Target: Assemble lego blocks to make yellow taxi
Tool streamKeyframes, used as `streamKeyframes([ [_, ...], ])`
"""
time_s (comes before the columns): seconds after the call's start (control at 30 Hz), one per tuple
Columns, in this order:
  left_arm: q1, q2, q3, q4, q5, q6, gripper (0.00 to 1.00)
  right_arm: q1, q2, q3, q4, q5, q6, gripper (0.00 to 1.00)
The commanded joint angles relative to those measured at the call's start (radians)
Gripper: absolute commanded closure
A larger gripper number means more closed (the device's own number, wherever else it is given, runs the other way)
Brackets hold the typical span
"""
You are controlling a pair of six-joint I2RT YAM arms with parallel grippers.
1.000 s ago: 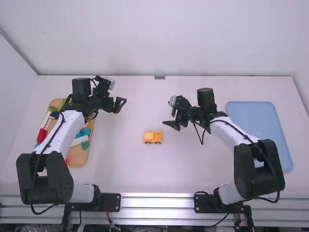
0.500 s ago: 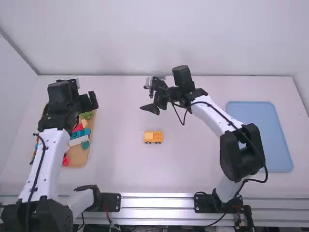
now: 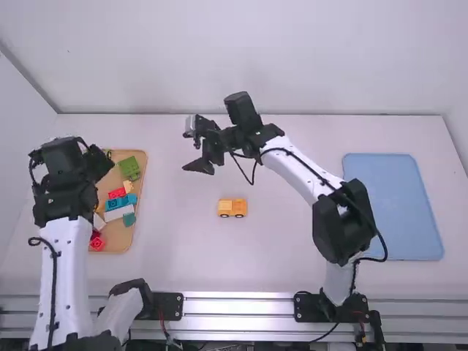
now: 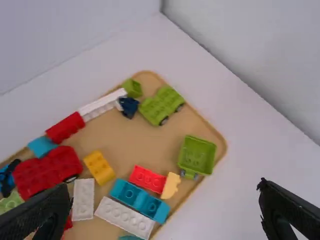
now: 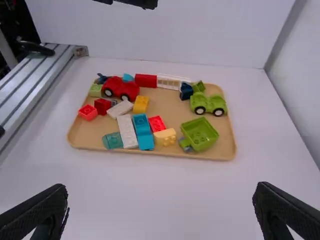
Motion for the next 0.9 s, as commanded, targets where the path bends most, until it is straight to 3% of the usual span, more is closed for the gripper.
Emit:
streamKeyframes([
  [0.0, 0.075, 0.018, -0.006, 0.008, -0.002, -0.026, 0.01, 0.011, 0.017, 0.042, -0.017, -0.025, -0.009, 0.01],
  [0.07, 0.133, 0.048, 0.01, 0.003, 0.066, -0.001, 0.01, 0.017, 0.017, 0.042, -0.018, -0.024, -0.022, 0.01],
  [0.37, 0.265, 0.255, 0.22, -0.179, 0.063, -0.041, 0.01, 0.018, 0.017, 0.042, -0.019, 0.024, -0.021, 0.01],
  [0.57, 0.236, 0.444, 0.37, -0.224, 0.308, 0.203, 0.01, 0.011, 0.017, 0.042, -0.014, 0.028, -0.021, 0.02],
  [0.67, 0.208, 0.557, 0.431, -0.286, 0.301, 0.227, 0.01, 0.005, 0.017, 0.042, -0.015, 0.029, -0.02, 0.01],
  [0.87, 0.137, 0.755, 0.482, -0.315, 0.306, 0.273, 0.15, 0.007, 0.017, 0.042, -0.016, 0.09, -0.018, 0.01],
])
